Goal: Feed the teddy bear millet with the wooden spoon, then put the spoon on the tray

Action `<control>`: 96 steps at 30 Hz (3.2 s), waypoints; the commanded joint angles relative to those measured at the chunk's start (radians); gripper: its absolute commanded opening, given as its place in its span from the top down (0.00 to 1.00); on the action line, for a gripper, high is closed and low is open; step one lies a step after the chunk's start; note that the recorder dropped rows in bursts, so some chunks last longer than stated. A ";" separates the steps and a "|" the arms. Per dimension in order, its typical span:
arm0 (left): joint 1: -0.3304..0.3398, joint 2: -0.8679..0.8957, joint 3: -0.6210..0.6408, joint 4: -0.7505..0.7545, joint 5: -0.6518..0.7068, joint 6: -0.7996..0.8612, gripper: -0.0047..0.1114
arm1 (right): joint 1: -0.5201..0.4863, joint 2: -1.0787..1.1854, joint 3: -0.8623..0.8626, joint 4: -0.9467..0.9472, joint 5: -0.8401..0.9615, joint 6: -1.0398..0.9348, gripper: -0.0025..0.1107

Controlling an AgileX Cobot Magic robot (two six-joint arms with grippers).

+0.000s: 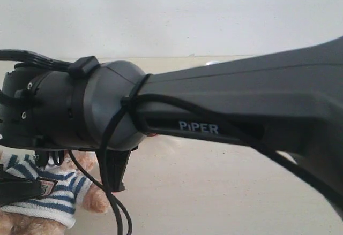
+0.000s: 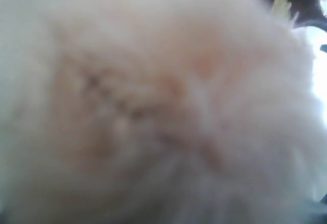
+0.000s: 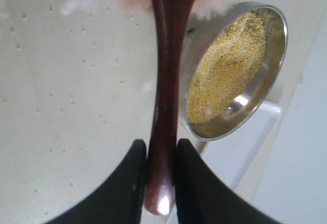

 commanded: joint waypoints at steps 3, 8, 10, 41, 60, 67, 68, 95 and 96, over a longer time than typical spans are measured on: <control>0.003 -0.009 0.004 -0.011 -0.020 0.004 0.91 | 0.046 0.006 -0.005 -0.126 0.001 0.043 0.97; 0.003 -0.009 0.004 -0.011 -0.020 0.004 0.91 | 0.058 0.019 -0.005 -0.163 0.001 0.070 0.97; 0.003 -0.009 0.004 -0.011 -0.020 0.004 0.91 | 0.058 0.019 -0.005 -0.166 0.001 0.093 0.97; 0.003 -0.009 0.004 -0.011 -0.020 0.004 0.91 | 0.117 0.019 0.155 -0.443 0.001 0.432 0.97; 0.003 -0.009 0.004 -0.011 -0.020 0.004 0.91 | 0.127 0.009 0.246 -0.472 0.001 0.442 0.97; 0.003 -0.009 0.004 -0.011 -0.020 0.004 0.91 | 0.138 0.002 0.246 -0.503 0.001 0.462 0.97; 0.003 -0.009 0.004 -0.011 -0.020 0.004 0.91 | 0.145 -0.006 0.246 -0.492 0.001 0.479 0.97; 0.003 -0.009 0.004 -0.011 -0.020 0.004 0.91 | -0.262 -0.135 0.092 -0.131 0.001 0.049 0.97; 0.003 -0.009 0.004 -0.011 -0.020 0.004 0.91 | -0.277 -0.135 0.077 -0.094 0.001 0.028 0.97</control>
